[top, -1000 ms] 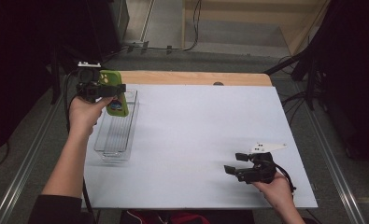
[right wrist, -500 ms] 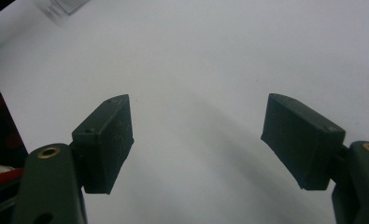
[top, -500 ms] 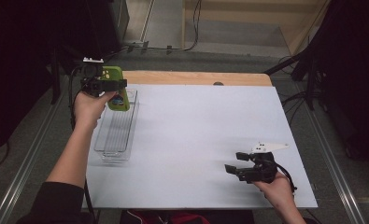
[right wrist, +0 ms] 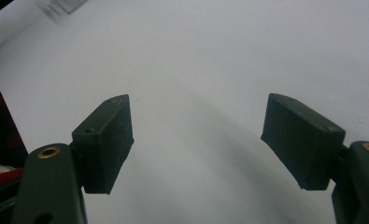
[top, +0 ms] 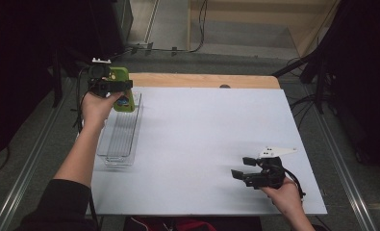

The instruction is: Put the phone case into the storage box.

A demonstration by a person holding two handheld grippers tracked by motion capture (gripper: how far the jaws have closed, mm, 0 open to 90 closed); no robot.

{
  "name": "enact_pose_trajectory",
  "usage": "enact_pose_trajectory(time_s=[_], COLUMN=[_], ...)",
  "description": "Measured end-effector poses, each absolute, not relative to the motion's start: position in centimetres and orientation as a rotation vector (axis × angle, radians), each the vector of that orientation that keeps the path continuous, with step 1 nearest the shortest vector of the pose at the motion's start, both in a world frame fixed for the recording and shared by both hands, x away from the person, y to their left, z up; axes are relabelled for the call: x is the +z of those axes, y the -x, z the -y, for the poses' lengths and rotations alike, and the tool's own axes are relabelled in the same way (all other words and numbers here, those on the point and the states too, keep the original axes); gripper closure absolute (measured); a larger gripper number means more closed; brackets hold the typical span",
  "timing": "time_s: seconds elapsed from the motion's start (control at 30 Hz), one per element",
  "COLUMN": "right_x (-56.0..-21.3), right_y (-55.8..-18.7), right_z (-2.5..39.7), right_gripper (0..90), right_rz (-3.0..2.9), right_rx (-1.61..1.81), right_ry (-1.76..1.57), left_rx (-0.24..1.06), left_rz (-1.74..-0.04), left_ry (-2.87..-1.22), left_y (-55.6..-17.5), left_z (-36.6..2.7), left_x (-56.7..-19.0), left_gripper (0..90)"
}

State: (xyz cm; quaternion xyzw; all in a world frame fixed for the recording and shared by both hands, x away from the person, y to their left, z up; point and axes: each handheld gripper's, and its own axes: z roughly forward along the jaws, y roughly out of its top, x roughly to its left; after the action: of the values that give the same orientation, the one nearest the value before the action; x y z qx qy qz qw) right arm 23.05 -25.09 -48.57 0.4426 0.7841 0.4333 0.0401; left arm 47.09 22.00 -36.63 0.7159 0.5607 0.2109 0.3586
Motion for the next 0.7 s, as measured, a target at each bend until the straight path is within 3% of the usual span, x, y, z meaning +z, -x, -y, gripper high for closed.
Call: enact_pose_trajectory(time_s=[0.7], right_x=[-48.5], right_y=[-23.0], right_z=[25.1], right_gripper=[22.9], right_rz=[-2.392], right_rx=[1.325], right_ry=[-1.352], left_rx=[0.586], left_rz=[-1.478], left_ry=[-1.819], left_y=[-49.7], left_z=[-21.8], left_x=[-39.5], left_gripper=[15.7])
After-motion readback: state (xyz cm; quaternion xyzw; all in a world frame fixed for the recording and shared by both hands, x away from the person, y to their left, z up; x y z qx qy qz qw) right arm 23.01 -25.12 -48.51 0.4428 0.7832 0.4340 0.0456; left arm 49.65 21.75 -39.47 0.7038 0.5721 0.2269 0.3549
